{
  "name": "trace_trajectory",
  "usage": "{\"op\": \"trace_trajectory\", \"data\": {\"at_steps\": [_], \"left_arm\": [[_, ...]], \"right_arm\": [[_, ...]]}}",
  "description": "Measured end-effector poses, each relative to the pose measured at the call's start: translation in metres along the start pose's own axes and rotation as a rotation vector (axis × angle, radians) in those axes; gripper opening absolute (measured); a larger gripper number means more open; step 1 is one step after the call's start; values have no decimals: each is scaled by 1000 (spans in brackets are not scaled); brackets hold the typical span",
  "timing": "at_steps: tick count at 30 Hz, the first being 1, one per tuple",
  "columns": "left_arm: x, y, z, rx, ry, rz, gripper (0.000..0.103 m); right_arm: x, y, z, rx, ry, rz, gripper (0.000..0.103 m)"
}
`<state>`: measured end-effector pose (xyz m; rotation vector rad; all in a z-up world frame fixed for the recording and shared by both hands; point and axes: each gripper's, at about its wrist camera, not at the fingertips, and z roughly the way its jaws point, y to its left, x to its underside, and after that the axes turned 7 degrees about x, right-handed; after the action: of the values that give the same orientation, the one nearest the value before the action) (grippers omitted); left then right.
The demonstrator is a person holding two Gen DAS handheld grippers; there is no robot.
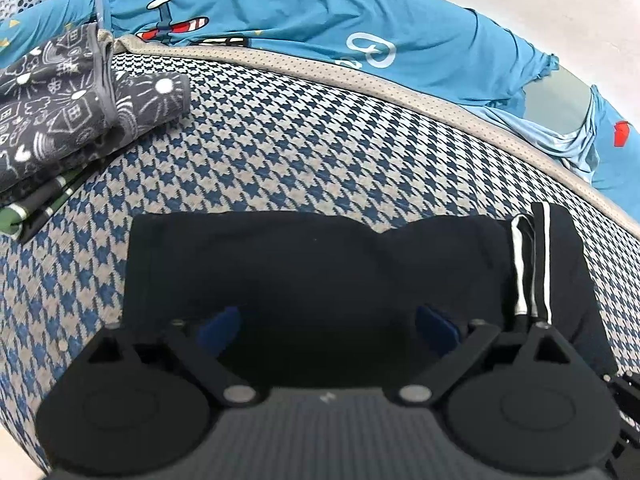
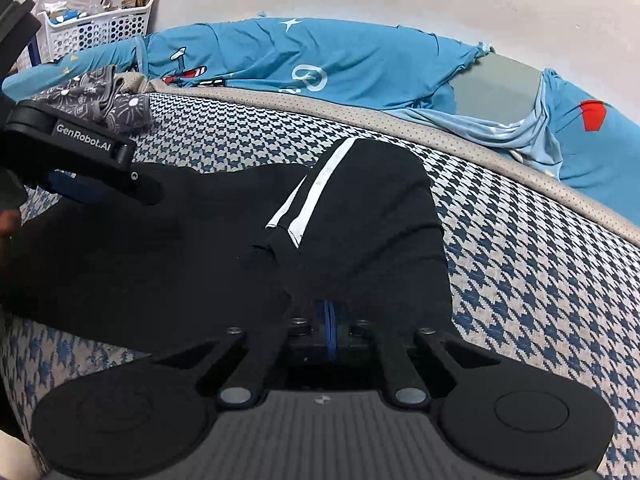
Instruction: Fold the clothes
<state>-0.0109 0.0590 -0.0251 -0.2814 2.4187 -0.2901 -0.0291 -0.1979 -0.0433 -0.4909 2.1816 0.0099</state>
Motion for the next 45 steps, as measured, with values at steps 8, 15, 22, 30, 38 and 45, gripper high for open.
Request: {"op": "trace_trajectory", "data": {"at_steps": [8,15,22,30,38,45], "left_arm": [[-6,20,-14,-17,-39,-38,95],[-8,50,-30,-27,-48,-67,96],[-2,71,-34,0,-1,-72,96],[5,86,-43,41,31,-49,96],[7,102,-45,39,54,-68,95],[7,111,-43,39,72,-80,95]], "right_arm": [[-12,7,-13,4,-55,4,5],[-16,24,-27,-52,-74,30,5],[-10,71,-36,-182,-62,-57,6],[-3,123,-48,-324,-62,-172,14],[1,160,-55,-401,-78,-274,24],[4,187,-59,-406,-136,-398,32]]}}
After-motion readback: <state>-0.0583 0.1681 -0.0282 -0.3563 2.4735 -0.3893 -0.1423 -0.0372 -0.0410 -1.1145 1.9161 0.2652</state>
